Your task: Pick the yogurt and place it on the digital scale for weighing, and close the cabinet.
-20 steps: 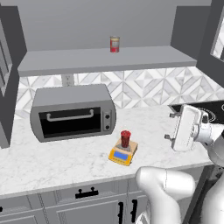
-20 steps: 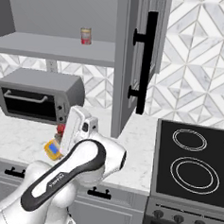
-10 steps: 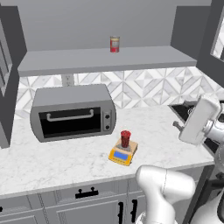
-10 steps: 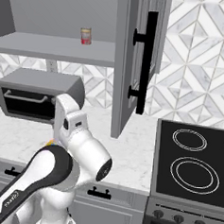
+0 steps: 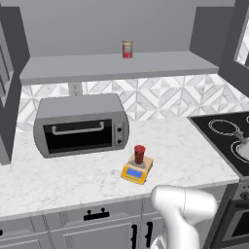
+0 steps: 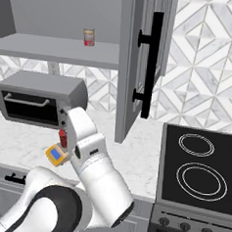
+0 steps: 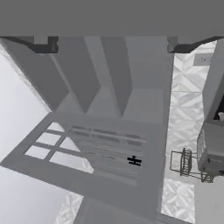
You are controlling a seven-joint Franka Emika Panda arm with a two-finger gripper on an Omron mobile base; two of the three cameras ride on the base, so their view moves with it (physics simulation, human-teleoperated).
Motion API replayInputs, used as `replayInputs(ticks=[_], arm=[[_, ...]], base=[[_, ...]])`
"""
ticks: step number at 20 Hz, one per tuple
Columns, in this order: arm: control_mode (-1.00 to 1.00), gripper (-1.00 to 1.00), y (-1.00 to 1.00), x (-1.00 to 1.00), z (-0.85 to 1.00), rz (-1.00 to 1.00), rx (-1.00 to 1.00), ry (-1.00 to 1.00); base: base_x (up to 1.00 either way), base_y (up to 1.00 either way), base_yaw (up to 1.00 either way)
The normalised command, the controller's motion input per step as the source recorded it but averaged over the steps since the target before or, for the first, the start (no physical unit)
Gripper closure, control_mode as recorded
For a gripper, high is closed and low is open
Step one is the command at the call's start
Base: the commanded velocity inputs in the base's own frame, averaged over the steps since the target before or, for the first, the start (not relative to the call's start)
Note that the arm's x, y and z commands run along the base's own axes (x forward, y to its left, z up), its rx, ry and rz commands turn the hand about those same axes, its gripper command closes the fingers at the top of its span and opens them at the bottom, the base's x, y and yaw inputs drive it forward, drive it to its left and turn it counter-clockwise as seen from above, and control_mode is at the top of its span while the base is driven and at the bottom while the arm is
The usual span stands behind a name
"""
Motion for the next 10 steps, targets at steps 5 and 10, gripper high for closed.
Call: replayInputs(ticks=[5,10], arm=[[-1.00,-1.00,-0.63,-0.85,0.00,-0.18,0.23,-0.15],[-1.00,-1.00,-0.58,-0.64,0.00,-0.18,0.23,-0.28]], base=[[0.00,0.00,0.00],[0.00,0.00,0.00]])
